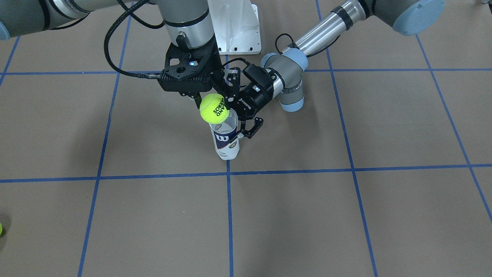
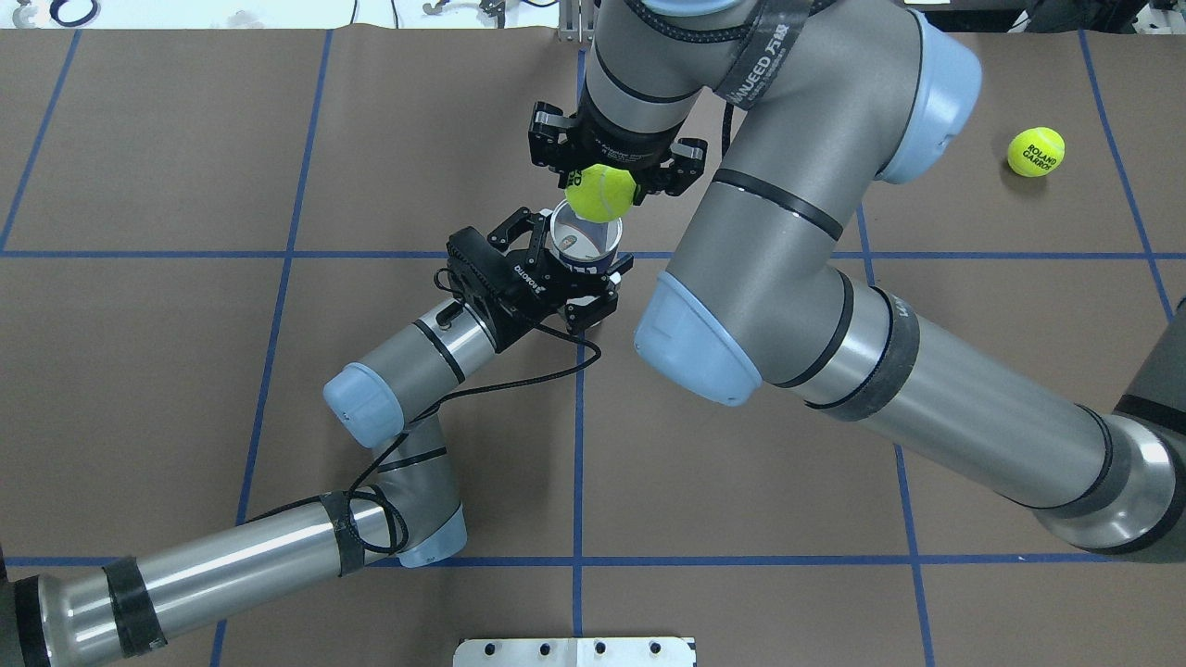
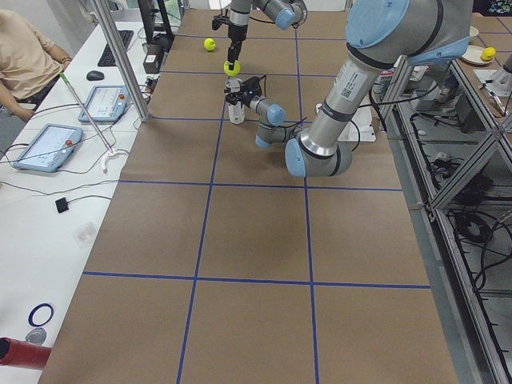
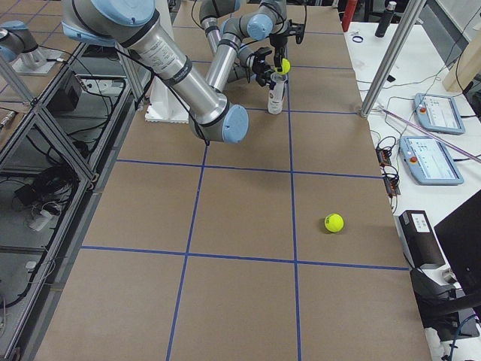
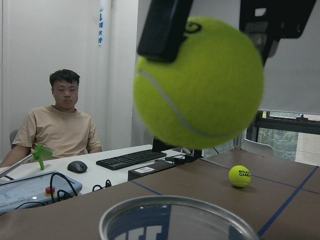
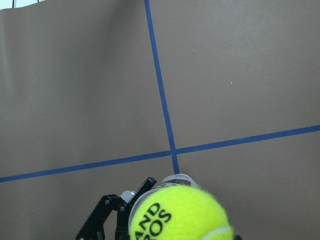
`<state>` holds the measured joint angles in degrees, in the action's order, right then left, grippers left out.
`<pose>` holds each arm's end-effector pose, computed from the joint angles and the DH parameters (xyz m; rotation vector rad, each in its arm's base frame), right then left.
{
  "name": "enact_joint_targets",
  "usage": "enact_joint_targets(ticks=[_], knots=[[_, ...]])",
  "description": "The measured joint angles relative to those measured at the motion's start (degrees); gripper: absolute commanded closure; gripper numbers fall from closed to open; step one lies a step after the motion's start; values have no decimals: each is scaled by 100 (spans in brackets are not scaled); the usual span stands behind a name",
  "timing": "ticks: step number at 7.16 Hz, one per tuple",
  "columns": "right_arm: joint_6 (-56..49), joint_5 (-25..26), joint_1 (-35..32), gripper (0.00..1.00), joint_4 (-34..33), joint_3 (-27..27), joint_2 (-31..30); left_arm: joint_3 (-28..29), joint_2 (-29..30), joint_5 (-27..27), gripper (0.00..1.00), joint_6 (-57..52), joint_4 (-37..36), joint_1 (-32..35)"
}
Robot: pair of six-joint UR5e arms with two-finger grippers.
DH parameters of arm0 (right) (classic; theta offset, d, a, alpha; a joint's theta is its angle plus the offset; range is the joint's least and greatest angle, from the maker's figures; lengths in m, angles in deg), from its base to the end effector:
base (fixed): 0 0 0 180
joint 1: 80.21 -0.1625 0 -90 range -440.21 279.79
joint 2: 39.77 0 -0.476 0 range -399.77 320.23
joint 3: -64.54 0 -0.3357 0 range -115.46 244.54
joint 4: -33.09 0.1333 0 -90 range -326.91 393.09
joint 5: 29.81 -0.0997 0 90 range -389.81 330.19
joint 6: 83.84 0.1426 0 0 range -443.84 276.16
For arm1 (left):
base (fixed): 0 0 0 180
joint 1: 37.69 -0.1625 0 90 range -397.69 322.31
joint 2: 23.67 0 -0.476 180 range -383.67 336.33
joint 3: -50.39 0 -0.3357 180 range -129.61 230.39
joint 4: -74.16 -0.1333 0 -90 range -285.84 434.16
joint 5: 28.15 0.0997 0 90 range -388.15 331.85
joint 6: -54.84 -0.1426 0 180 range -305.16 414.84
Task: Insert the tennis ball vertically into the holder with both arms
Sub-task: 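Open the right gripper to drop the ball into the can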
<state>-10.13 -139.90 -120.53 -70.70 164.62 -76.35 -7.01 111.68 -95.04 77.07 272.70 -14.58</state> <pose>-0.4781 -0.5164 0.1563 0.1182 -0.9129 0.2374 0.5938 -0.4592 0.2696 1.6306 1.2739 0.0505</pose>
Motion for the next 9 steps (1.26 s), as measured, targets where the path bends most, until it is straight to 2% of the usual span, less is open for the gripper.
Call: enact_joint_targets(ticks=[6, 9], knots=[[-238, 45, -7, 0, -5, 5, -5, -10, 0, 0, 2, 0, 9, 0], [-1853, -238, -739, 0, 2, -24, -530, -25, 0, 0, 2, 0, 11, 6]])
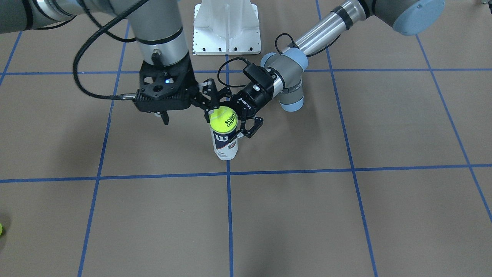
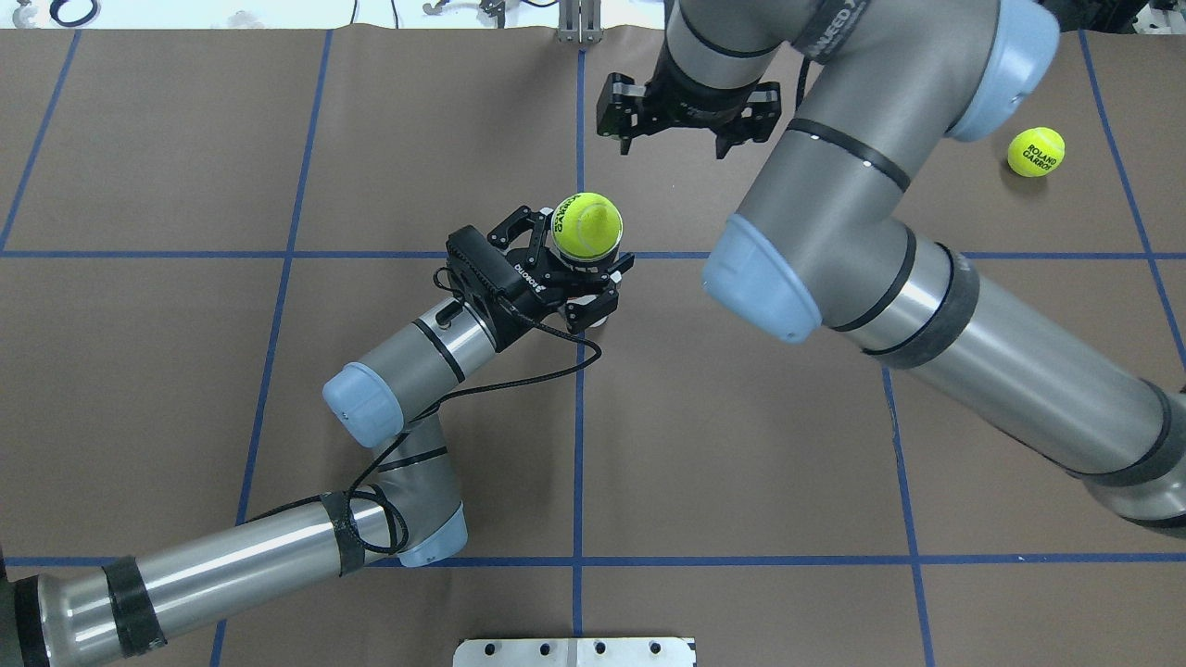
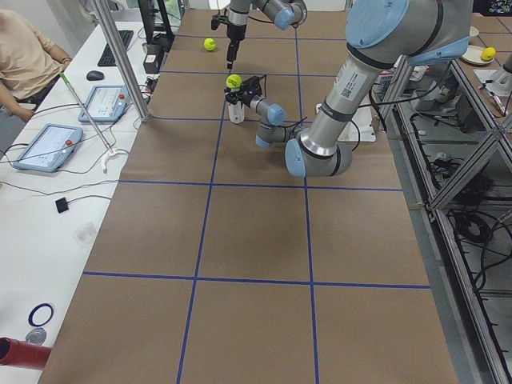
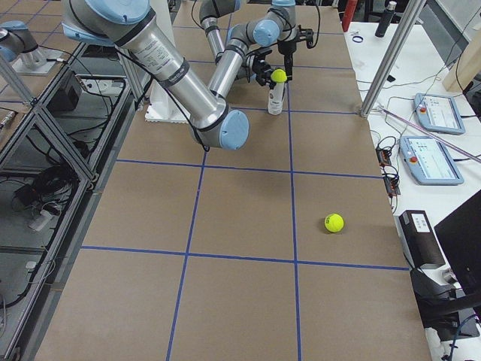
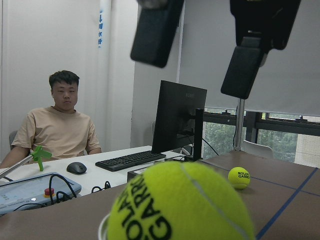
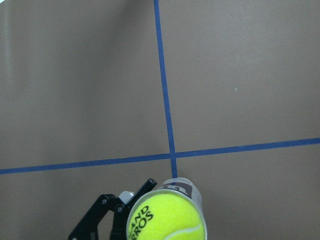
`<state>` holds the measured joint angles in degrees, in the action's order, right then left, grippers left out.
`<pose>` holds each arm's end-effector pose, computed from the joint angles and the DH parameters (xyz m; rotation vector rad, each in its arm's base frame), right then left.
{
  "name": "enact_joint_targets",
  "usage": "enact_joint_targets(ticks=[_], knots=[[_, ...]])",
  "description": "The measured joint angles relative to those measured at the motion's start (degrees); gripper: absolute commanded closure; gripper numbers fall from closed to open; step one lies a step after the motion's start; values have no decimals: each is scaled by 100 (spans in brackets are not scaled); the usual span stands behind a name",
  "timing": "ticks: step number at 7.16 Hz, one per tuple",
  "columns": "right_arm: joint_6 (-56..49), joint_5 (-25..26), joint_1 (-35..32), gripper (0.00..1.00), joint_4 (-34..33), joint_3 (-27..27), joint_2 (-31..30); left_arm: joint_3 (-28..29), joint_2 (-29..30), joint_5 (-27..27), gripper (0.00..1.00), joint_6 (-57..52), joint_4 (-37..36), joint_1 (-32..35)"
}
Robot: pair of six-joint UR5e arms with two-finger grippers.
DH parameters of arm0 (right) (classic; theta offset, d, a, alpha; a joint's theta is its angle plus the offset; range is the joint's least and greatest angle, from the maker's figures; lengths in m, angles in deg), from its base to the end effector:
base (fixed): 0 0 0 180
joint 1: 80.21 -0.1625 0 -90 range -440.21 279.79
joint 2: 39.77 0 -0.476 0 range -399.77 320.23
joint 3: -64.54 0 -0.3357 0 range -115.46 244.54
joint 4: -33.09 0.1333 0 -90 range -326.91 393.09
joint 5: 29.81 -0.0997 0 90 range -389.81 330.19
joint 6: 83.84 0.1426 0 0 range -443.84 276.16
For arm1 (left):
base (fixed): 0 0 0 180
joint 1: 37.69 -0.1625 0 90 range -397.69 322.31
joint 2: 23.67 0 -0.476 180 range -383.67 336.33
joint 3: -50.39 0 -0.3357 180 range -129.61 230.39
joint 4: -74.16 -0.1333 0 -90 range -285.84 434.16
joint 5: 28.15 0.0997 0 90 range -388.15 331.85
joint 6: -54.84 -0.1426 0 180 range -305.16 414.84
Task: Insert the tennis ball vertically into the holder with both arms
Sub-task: 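Open the right gripper to drop the ball into the can, then move the right gripper to the second yellow ball and grasp it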
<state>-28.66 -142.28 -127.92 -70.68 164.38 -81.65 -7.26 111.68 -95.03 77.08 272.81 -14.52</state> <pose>-0.4099 -0.5678 0.2207 0.2219 -0.8171 0.0602 0.5921 -0.4593 0.2678 1.6345 1.2779 0.0465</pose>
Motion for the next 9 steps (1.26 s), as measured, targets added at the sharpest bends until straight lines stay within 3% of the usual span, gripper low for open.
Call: enact_joint_targets(ticks=[2, 3, 6, 9], knots=[[-1609, -335, -816, 1, 77, -371, -447, -4, 0, 0, 2, 0, 5, 1], [-2375, -450, -1205, 0, 327, -875, -534, -7, 0, 2, 2, 0, 7, -2], [-3957, -617, -1971, 0, 2136, -2780, -939, -9, 0, 9, 2, 0, 7, -1], [-4574, -446, -2119, 0, 3746, -4038, -1373, -10, -5, -5, 2, 0, 14, 12]])
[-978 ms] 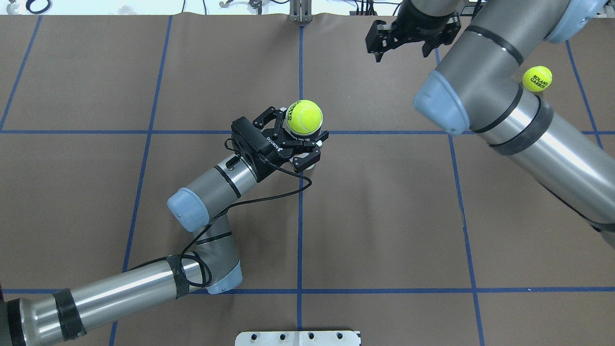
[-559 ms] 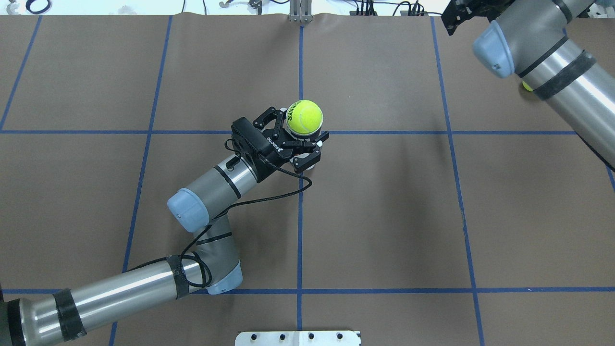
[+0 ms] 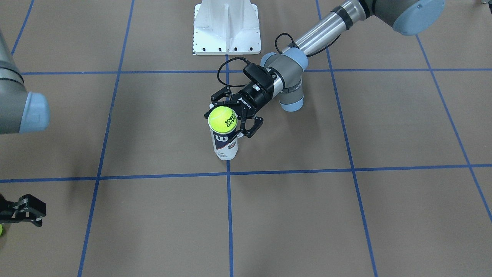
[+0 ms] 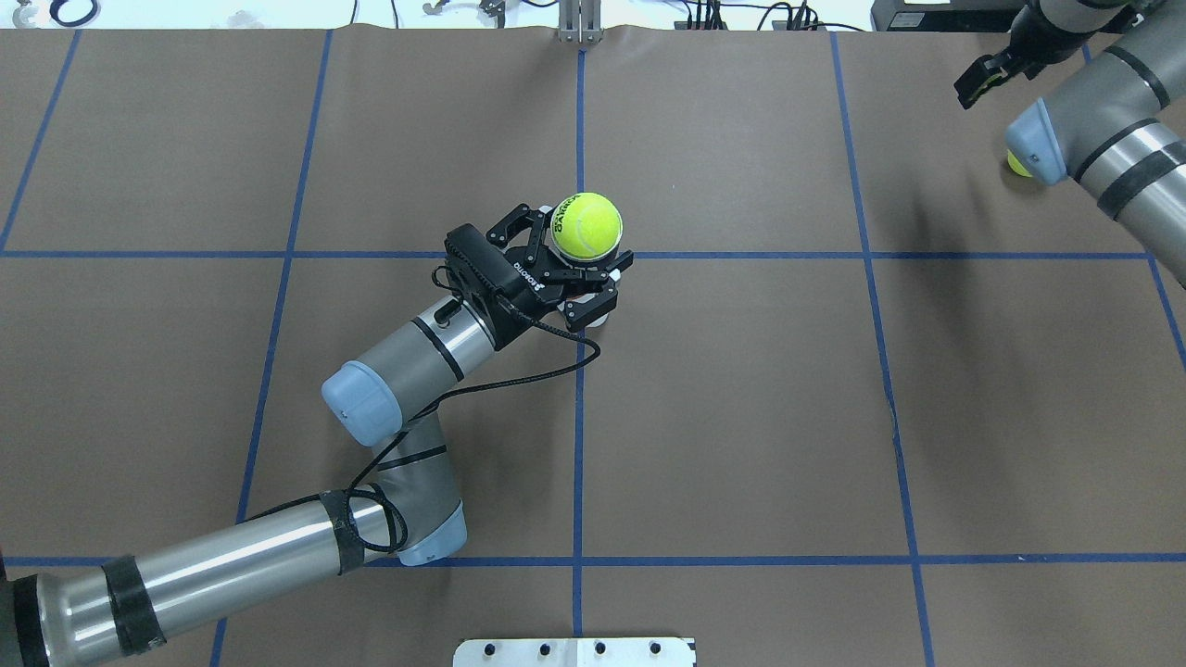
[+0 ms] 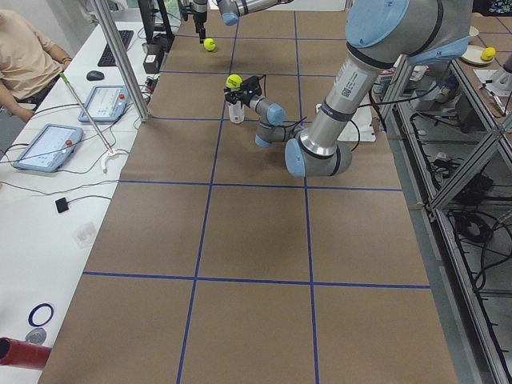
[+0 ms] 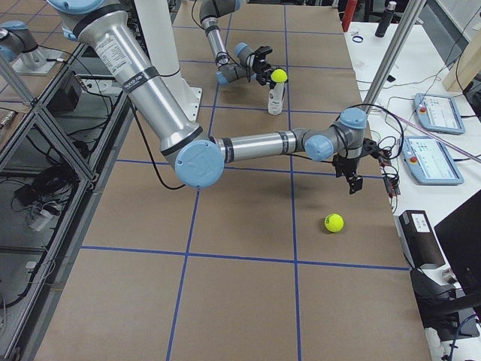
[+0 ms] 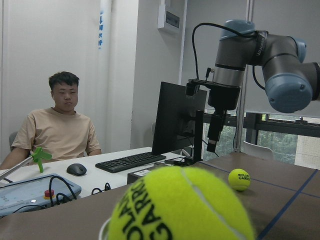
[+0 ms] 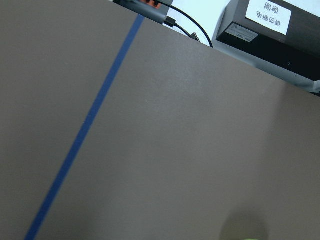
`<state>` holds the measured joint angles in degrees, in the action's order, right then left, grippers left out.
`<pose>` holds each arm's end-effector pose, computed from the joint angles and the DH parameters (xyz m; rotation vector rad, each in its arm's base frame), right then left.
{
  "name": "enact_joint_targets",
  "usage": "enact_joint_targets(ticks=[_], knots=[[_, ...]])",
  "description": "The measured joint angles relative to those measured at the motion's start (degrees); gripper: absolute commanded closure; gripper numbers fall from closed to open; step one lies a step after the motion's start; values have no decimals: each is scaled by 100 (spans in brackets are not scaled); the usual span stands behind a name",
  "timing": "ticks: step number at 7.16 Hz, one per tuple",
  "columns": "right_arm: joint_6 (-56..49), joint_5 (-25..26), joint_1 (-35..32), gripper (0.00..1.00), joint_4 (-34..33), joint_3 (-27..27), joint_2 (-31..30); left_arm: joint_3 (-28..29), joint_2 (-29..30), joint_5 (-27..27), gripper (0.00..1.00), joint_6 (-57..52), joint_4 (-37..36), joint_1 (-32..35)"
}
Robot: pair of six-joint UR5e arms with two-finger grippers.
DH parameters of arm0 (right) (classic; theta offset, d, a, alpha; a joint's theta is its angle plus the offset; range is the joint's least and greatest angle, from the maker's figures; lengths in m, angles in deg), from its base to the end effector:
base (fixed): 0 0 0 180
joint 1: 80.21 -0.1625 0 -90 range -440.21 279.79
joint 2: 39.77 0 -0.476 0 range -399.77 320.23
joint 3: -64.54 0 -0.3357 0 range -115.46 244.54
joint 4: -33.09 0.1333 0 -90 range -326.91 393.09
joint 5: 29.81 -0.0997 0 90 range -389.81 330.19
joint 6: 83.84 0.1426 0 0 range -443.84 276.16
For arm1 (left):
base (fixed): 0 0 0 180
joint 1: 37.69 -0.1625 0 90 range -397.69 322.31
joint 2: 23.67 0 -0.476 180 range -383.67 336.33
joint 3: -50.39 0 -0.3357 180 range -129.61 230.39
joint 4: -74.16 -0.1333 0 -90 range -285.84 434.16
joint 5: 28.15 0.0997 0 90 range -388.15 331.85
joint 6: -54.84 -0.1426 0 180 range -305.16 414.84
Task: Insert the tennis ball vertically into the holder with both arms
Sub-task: 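Move the right gripper to the second yellow ball and grasp it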
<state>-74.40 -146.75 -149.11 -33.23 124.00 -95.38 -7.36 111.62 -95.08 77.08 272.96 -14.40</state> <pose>-0.2063 -0.7253 0.5994 0.3347 -0.5710 -0.3090 0.5904 -0.4601 0.2677 1.6374 1.2793 0.0445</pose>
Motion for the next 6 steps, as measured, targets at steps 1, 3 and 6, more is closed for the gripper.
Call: enact_joint_targets(ticks=[1, 3, 6], knots=[[-218, 237, -12, 0, 235, -262, -65, 0, -2, -1, 2, 0, 1, -4], [-413, 578, 46, 0, 376, -445, -256, 5, -3, -8, 2, 0, 7, -8], [-417, 904, 267, 3, 416, -498, -403, 1, -3, -13, 2, 0, 10, -6]])
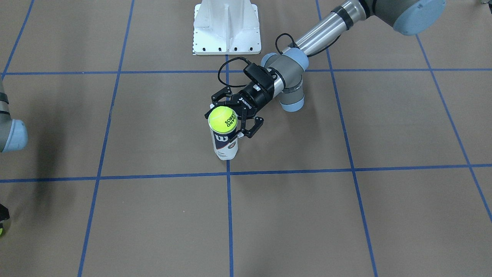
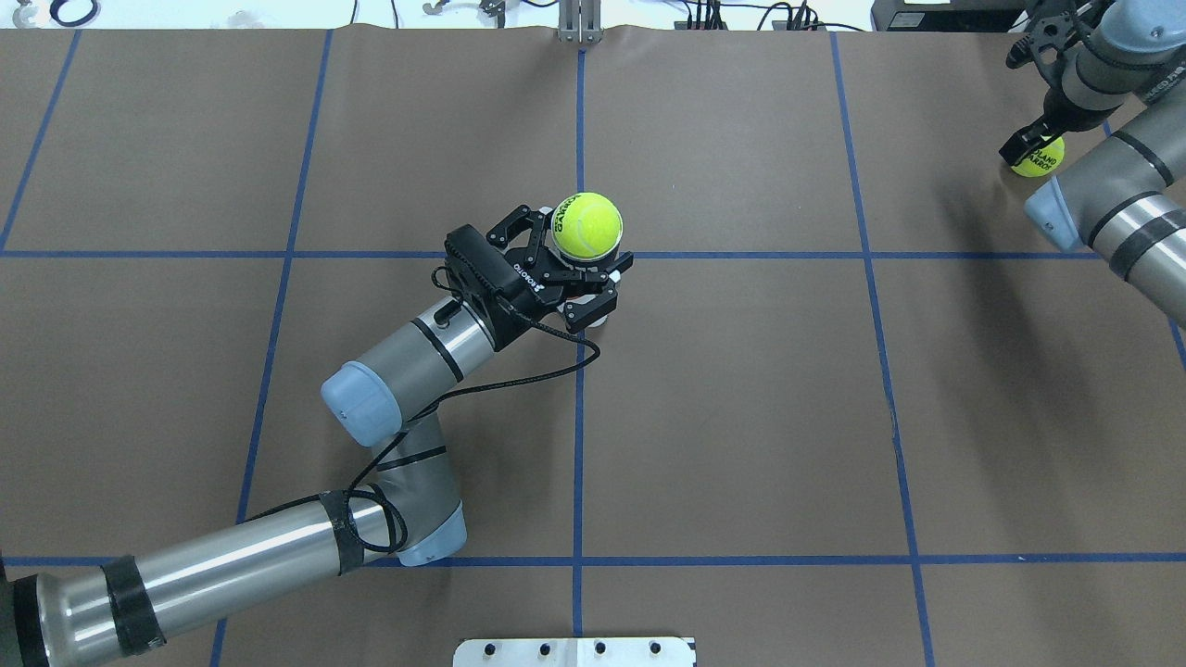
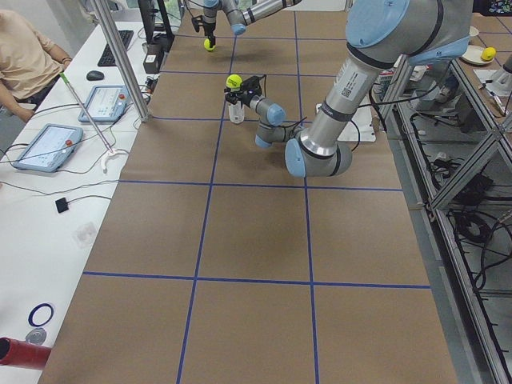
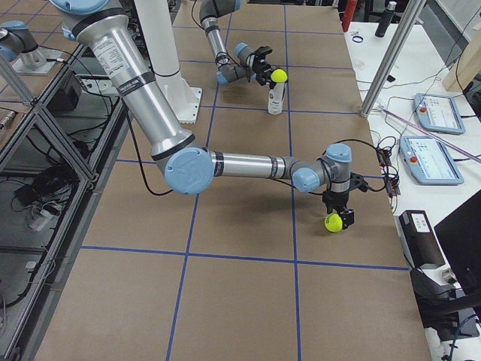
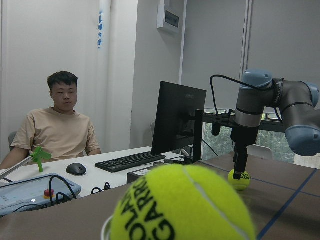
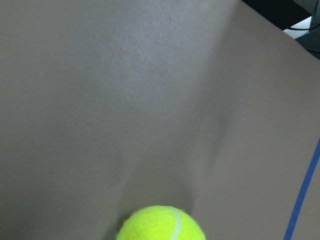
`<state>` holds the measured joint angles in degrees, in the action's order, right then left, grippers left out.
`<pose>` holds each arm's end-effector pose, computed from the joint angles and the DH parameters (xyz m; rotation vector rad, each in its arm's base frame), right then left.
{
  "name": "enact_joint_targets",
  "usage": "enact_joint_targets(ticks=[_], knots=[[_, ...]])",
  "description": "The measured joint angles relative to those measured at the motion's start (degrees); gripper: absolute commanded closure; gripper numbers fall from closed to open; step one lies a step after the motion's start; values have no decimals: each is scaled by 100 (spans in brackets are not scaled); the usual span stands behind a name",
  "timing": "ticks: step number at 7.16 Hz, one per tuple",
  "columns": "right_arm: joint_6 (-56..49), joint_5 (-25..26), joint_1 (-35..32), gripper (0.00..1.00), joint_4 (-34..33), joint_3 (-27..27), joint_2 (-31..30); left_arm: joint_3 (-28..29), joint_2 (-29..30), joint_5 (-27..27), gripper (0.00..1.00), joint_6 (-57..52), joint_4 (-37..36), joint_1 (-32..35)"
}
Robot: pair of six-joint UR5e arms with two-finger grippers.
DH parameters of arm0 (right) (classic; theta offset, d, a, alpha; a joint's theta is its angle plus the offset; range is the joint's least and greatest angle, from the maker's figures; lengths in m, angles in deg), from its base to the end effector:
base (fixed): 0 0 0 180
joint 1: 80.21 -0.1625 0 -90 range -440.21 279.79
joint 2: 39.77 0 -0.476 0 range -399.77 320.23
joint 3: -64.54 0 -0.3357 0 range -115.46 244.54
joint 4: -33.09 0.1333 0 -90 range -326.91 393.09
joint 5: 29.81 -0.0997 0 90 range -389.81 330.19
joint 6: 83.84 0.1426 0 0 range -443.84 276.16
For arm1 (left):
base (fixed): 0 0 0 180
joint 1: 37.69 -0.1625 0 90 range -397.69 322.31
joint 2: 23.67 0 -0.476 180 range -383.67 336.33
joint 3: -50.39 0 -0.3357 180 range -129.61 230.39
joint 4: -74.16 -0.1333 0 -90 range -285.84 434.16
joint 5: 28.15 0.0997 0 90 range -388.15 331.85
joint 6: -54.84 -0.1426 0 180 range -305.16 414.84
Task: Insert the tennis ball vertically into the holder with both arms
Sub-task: 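Move the right gripper to the second yellow ball and grasp it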
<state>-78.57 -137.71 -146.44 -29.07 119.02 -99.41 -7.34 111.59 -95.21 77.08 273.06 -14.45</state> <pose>-0.2080 -0.6943 0.6902 0.3046 -0.3993 -0.3779 0.5908 -0.4593 0.2681 1.6369 1.2820 0.0468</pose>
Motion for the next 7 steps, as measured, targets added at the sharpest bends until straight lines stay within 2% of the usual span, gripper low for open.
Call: enact_joint_targets(ticks=[1, 2, 5, 7], knots=[[1, 56, 44, 56, 1, -10, -34, -1, 0, 0, 2, 0, 0, -2], [14, 120, 74, 100, -2, -13, -62, -1, 0, 0, 2, 0, 2, -3], [300, -30, 36, 100, -30, 236, -28, -1, 0, 0, 2, 0, 8, -4], [1161, -725, -38, 100, -54, 865, -21, 2, 0, 6, 2, 0, 7, -4]])
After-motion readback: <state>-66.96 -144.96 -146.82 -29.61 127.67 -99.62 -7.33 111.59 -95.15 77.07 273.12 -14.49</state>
